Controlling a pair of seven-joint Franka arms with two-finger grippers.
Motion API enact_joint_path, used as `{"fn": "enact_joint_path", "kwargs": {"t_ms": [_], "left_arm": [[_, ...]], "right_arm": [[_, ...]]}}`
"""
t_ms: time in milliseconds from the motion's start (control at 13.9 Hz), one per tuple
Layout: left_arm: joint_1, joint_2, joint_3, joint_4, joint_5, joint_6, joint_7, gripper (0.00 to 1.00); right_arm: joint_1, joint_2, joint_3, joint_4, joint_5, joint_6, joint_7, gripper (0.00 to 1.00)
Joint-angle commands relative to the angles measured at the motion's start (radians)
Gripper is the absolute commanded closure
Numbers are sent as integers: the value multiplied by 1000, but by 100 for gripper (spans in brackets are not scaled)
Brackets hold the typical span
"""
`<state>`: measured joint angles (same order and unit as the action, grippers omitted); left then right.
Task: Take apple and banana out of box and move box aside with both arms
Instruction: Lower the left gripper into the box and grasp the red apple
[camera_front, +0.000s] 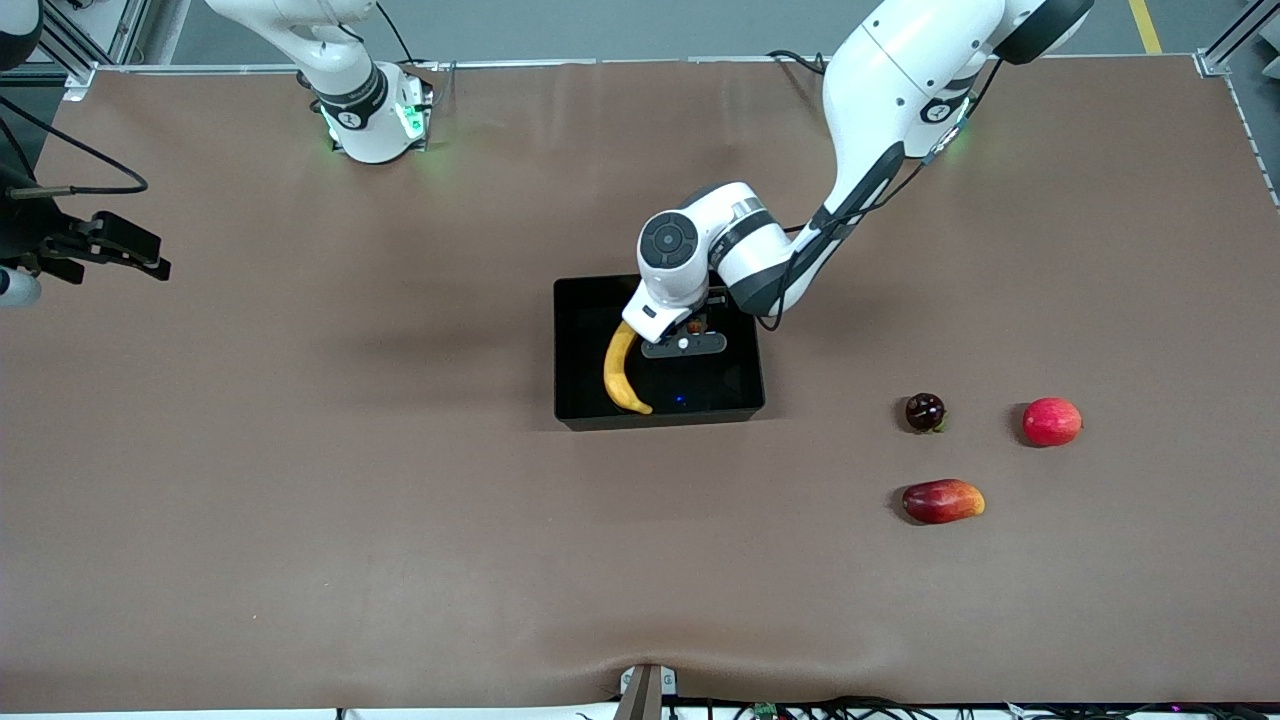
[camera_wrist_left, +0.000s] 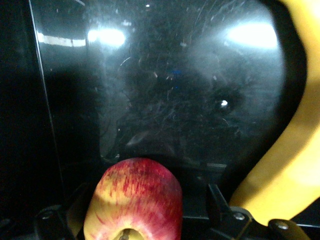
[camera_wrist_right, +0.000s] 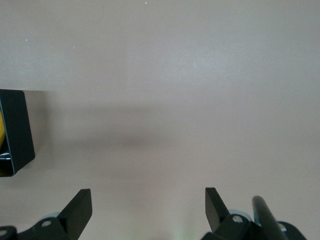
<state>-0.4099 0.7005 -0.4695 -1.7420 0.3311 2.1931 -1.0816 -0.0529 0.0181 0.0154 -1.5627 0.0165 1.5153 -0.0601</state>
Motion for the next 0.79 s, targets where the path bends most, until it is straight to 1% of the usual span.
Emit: {"fn": "enact_joint_path", "kwargs": {"t_ms": [0, 72, 143, 215, 287, 358, 430, 573, 717], "left_arm": [[-7, -24, -1, -31, 26, -3, -61, 6], [-7, -24, -3, -30, 26, -7, -76, 34], [-7, -24, -3, -24, 26, -10, -99, 70], [-9, -27, -3, -19, 25, -10, -107, 100], [-7, -45, -3, -17, 25, -15, -103, 100], [-6, -68, -3, -7, 26, -51, -90, 100], [-4, -82, -3, 33, 26, -120, -74, 100], [-3, -96, -4, 145, 22, -267, -32, 100], [11, -130, -5, 220, 13, -343, -2, 100]], "right_arm": [[-7, -17, 5, -11, -4, -1, -10, 0], [-7, -17, 5, -11, -4, -1, -10, 0], [-7, -17, 5, -13, -4, -1, -10, 0], [-7, -17, 5, -11, -4, -1, -10, 0], [-7, -17, 5, -11, -3, -1, -10, 0], [-7, -17, 5, -11, -4, -1, -10, 0], [-7, -17, 5, -13, -4, -1, -10, 0], [-7, -17, 5, -11, -4, -1, -10, 0], [-7, -17, 5, -11, -4, -1, -10, 0]]}}
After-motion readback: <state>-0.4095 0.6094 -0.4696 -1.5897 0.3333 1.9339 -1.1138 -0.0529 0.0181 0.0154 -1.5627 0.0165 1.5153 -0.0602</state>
